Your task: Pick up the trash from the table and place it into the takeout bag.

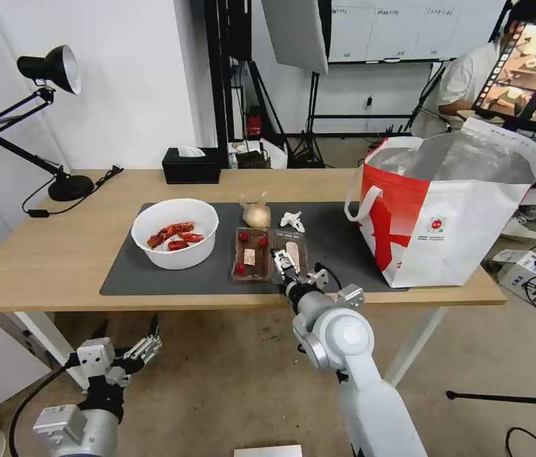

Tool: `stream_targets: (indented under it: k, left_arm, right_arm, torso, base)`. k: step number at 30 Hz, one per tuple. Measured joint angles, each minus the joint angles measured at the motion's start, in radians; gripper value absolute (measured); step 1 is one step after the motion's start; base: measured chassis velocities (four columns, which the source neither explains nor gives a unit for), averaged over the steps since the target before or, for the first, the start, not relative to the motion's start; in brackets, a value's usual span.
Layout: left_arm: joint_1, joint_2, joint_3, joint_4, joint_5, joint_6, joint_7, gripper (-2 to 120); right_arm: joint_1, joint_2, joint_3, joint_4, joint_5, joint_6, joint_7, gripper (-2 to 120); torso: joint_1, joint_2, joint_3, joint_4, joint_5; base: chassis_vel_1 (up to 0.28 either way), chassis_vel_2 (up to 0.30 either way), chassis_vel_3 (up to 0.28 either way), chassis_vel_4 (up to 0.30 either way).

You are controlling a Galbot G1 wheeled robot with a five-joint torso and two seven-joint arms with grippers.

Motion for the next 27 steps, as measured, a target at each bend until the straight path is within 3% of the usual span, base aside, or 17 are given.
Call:
stream_targets:
  k: [9, 14, 27]
  left_arm:
    - [-0.002, 0.005, -0.001, 0.002, -0.004, -0.001, 0.0, 100]
    - [-0.002, 0.006, 0.0, 0.006, -0.004, -0.014, 0.0, 100]
    - [-0.004, 0.016, -0.003, 0.008, -0.018, -0.017, 0.0, 100]
  right_arm:
    - [0.007, 0.0, -0.005, 0.012, -0.069, -0.009, -0.011, 100]
    - [0.008, -0.001, -0.017, 0.013, -0.17, -0.037, -0.014, 100]
    - [0.042, -0.001, -0.046, -0.003, -0.35, -0.056, -0.119, 100]
  torso:
    - [0.0, 0.0, 0.0, 0.0, 0.0]
    - [0.0, 0.0, 0.0, 0.0, 0.0]
    - [0.0, 0.0, 0.0, 0.0, 0.0]
  base:
    - [0.0, 0.0, 0.0, 0.0]
    - [0.0, 0.0, 0.0, 0.0]
    - [0.0, 0.0, 0.0, 0.0]
